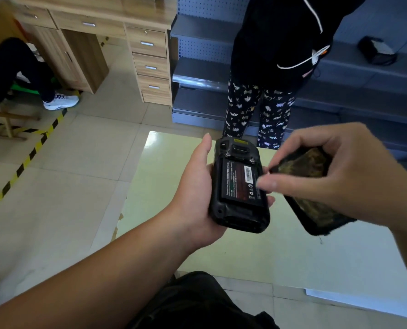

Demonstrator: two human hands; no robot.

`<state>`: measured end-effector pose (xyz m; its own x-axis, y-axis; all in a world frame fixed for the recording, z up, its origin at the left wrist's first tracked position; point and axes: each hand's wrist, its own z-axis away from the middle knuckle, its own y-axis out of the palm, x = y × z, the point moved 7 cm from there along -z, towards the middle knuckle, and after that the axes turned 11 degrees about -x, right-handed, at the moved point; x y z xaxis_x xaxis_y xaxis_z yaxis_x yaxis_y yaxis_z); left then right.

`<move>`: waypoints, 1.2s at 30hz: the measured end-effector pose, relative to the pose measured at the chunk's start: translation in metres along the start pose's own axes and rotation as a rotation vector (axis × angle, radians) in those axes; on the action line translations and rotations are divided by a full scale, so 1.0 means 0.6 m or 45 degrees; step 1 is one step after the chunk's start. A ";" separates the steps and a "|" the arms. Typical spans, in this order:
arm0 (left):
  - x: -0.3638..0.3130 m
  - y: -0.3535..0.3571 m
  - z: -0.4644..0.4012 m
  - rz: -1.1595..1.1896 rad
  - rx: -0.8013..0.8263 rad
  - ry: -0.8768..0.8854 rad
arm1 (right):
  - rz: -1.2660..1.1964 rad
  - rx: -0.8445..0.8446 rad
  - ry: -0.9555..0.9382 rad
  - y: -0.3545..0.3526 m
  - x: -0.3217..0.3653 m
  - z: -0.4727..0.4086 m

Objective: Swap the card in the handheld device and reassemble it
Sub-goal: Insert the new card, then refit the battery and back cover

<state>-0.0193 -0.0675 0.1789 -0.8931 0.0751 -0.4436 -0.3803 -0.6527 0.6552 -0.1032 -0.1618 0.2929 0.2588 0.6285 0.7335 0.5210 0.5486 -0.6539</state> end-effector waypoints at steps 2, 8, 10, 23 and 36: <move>-0.001 -0.004 -0.002 -0.039 -0.012 0.010 | 0.073 0.126 0.028 0.008 0.002 0.007; 0.005 -0.005 -0.001 -0.052 -0.009 0.021 | 0.169 0.244 0.054 0.035 0.021 0.016; 0.006 -0.009 -0.002 -0.044 -0.012 0.028 | 0.238 0.246 0.043 0.041 0.027 0.018; -0.005 -0.041 -0.003 -0.124 -0.118 0.118 | 0.457 0.187 -0.133 0.075 0.041 0.021; -0.003 -0.027 0.006 -0.084 -0.055 0.089 | -0.017 -0.217 -0.086 0.036 0.042 -0.002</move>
<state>-0.0125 -0.0543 0.1711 -0.8471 0.0673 -0.5272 -0.4257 -0.6798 0.5972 -0.0843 -0.1349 0.2971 0.1992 0.6605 0.7239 0.6558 0.4591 -0.5993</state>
